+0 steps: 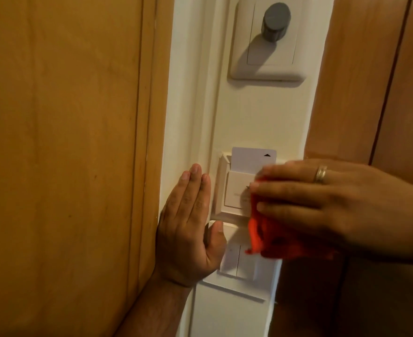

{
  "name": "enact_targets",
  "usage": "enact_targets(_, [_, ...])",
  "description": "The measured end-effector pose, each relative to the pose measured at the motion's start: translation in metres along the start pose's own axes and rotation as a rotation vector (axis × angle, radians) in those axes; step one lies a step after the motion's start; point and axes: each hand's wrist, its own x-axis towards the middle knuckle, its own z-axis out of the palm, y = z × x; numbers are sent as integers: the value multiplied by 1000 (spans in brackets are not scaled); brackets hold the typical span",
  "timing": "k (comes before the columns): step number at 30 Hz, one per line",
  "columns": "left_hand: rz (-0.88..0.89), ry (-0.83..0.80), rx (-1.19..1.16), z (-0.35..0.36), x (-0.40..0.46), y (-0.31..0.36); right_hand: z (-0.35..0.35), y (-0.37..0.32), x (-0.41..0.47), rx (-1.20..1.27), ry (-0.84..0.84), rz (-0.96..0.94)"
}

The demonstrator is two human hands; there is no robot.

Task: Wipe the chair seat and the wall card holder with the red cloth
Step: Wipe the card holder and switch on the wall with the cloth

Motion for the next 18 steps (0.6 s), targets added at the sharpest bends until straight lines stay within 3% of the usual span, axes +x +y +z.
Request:
enact_targets(2, [0, 3, -2, 0, 0, 0, 2, -3, -5, -5, -24, 46])
enact_targets(6, [1, 0, 12, -1, 0, 0, 16, -16, -17, -14, -14, -57])
enact_targets(10, [1, 1, 14, -1, 0, 0, 10, -5, -18, 61, 59, 171])
enact_targets(14, [-3, 8, 17, 0, 0, -1, 24, -19, -27, 3, 31, 23])
enact_targets(18, [2, 4, 11, 0, 0, 0, 10, -5, -20, 56, 90, 214])
